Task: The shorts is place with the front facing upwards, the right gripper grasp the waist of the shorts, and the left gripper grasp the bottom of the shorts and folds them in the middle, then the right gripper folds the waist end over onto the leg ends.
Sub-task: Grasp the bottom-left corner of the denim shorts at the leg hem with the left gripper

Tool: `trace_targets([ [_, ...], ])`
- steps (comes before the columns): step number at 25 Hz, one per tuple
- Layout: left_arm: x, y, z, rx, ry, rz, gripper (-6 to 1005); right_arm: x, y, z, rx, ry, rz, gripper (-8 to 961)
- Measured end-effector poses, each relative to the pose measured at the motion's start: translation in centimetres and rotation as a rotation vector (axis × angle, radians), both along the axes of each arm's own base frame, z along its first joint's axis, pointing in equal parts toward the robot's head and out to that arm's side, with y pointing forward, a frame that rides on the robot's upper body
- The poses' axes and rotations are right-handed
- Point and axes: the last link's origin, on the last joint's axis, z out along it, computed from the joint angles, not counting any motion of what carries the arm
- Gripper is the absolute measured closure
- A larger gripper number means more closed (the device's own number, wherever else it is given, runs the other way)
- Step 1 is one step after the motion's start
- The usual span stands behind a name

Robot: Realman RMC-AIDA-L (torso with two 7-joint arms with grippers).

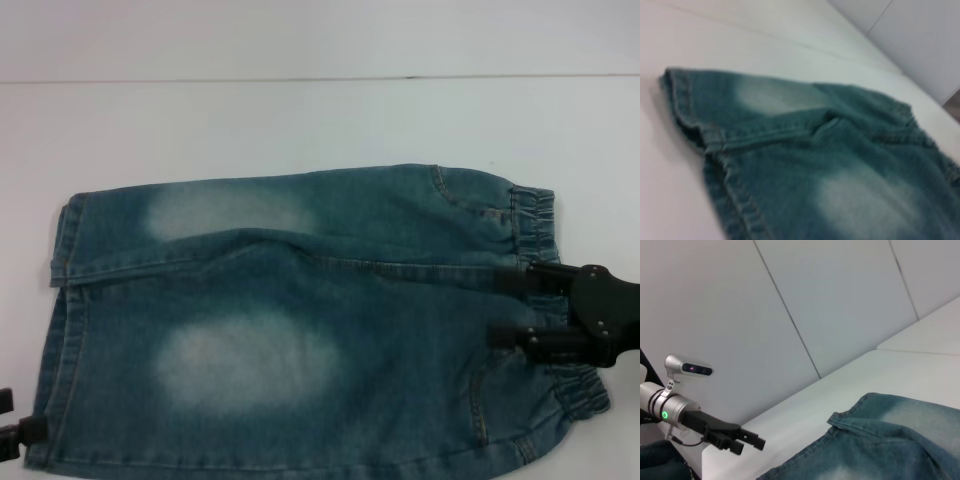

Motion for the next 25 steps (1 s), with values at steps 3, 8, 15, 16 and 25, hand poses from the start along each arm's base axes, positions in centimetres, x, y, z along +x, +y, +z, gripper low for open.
trace_targets([
  [3,-0.4,0.1,-0.2,-0.033,0.031,0.027,115,0.0,0.3,0.0,0.01,-0.008,-0.003,27],
  [8,-0.5,0.9,-0.6,-0.078,0.067,0.044,116,-0.1,0.7,-0.1,0.023,-0.017,-0.005,30],
  [15,-0.3,2.0,-1.6,-0.136,0.104,0.042,116,-0.2,1.2,-0.2,0.032,-0.026,-0.011,34],
  [16,-0.3,2.1,-1.7,-0.143,0.107,0.041,116,-0.2,1.2,-0.2,0.032,-0.026,-0.011,34],
  [25,0.5,2.5,-2.2,-0.192,0.092,0.02,116,-0.2,1.6,-0.4,0.039,-0.036,-0.019,38],
])
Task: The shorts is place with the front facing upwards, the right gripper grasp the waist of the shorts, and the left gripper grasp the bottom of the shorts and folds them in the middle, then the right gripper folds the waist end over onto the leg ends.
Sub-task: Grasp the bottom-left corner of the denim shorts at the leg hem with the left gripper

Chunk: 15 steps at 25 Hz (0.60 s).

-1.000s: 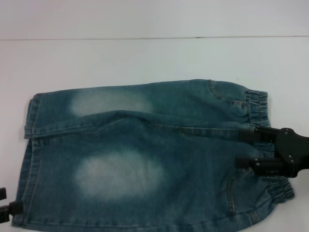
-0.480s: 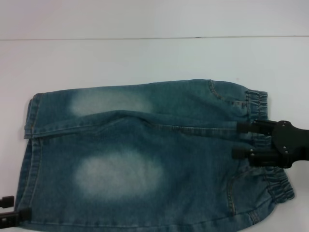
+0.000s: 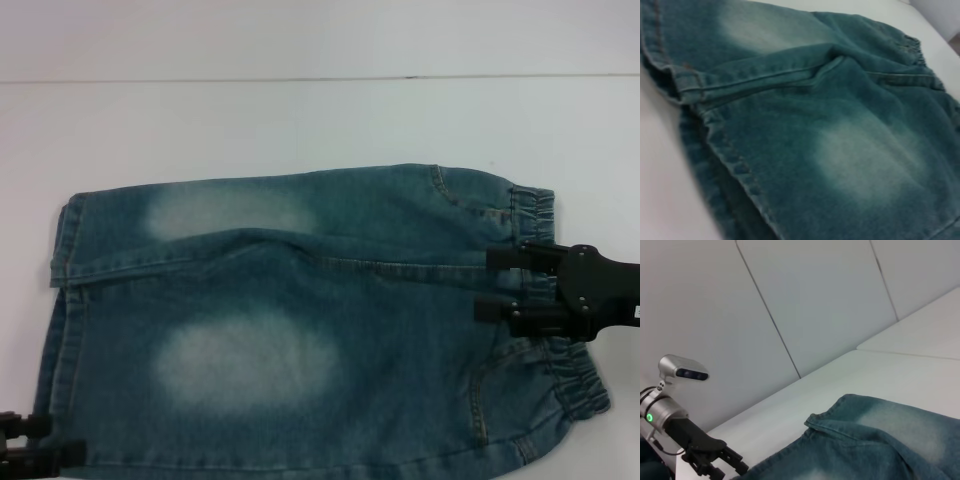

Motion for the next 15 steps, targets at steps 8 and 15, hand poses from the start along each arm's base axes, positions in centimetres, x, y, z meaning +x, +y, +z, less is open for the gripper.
trace_targets([
  [8,-0.2,0.3,1.3,0.032,0.052,0.024,150,0.0,0.1,-0.1,0.003,-0.004,-0.004,43],
  [15,-0.9,0.4,1.0,0.016,0.099,0.072,161,-0.1,0.4,-0.1,0.005,-0.007,-0.002,46],
])
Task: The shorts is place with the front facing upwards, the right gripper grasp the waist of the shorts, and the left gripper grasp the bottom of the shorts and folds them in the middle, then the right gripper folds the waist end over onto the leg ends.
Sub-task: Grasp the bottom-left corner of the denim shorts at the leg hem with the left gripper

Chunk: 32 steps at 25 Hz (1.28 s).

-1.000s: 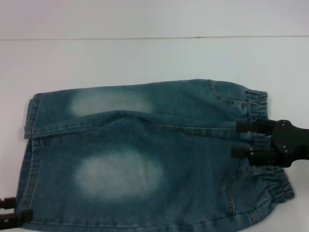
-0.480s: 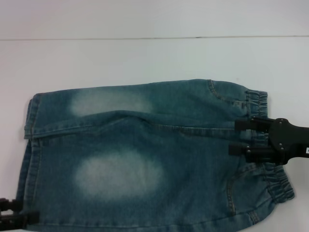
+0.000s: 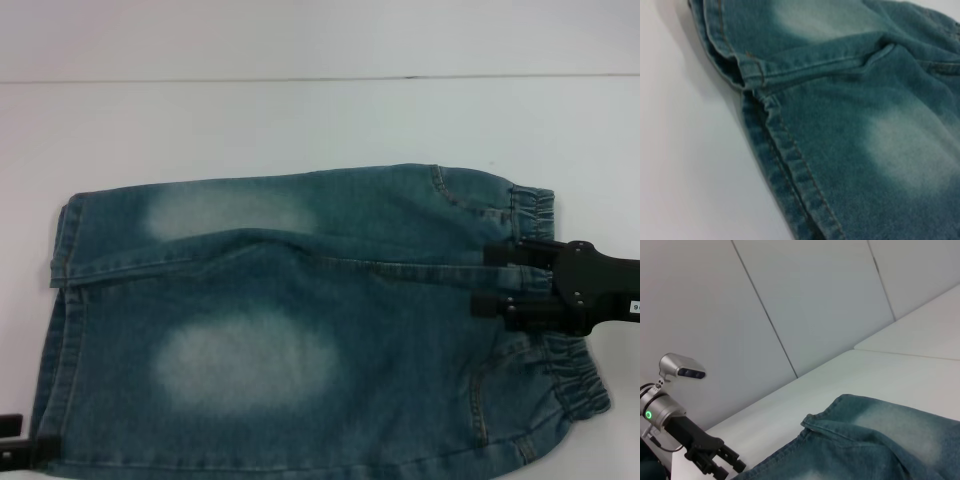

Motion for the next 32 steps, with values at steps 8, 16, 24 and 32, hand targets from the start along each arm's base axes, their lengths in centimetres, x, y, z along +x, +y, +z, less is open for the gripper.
trace_targets([
  [8,0.4,0.1,-0.7,-0.055,0.001,0.008,162,-0.1,0.2,0.0,0.001,-0.002,0.003,50],
  [16,1.7,0.2,-0.6,-0.08,-0.031,-0.02,162,-0.1,0.2,-0.3,-0.009,-0.015,0.003,54],
  [24,2.0,0.7,-1.3,-0.106,-0.043,-0.034,162,-0.1,0.2,-0.7,-0.013,-0.021,-0.002,58],
  [32,2.7,1.6,-0.7,-0.066,-0.059,-0.019,179,0.0,0.1,-0.4,-0.01,-0.015,-0.002,62],
])
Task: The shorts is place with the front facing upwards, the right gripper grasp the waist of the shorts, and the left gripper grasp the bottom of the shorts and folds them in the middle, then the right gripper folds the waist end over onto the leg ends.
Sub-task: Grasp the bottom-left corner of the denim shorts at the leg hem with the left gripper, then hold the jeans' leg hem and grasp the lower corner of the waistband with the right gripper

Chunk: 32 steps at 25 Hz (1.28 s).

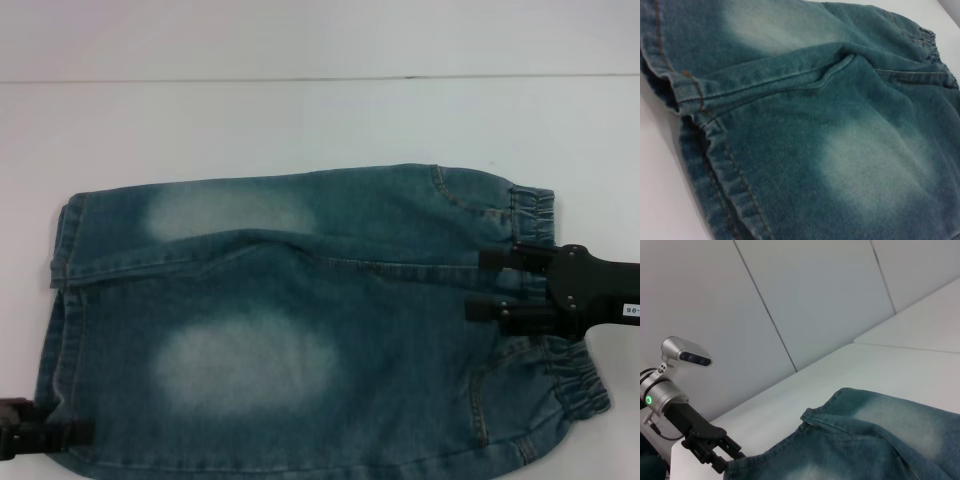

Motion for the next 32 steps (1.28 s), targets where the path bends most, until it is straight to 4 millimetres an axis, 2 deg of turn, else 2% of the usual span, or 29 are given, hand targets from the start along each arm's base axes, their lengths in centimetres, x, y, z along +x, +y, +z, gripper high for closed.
trace_targets([
  [5,-0.1,0.2,-0.1,-0.017,0.006,-0.008,266,0.1,-0.2,0.1,-0.003,0.002,-0.008,65],
  [10,0.1,0.4,-0.2,-0.027,0.021,-0.023,509,0.1,-0.2,0.3,-0.012,0.013,-0.024,67],
  [12,0.2,0.4,-0.3,-0.029,0.022,-0.027,561,0.1,-0.3,0.5,-0.011,0.029,-0.032,68],
  [15,0.2,0.5,-0.3,-0.027,0.021,-0.03,640,0.3,-0.6,1.5,-0.011,0.068,-0.057,69],
  [19,0.3,0.7,-0.1,-0.021,0.022,-0.035,756,0.8,-1.5,4.0,-0.027,0.17,-0.131,72],
  [24,0.4,0.8,0.0,-0.02,0.019,-0.035,944,2.9,-3.5,6.1,-0.033,0.2,-0.246,74],
  [28,0.5,0.8,-0.2,-0.025,0.017,-0.034,985,5.4,-5.4,7.0,0.019,0.144,-0.306,76],
  [29,0.4,0.8,-0.3,-0.026,0.018,-0.033,995,6.4,-6.4,7.5,0.067,0.122,-0.306,76],
  [32,0.5,0.9,-0.2,-0.018,0.016,-0.037,995,7.4,-7.3,7.7,0.122,0.091,-0.313,78],
])
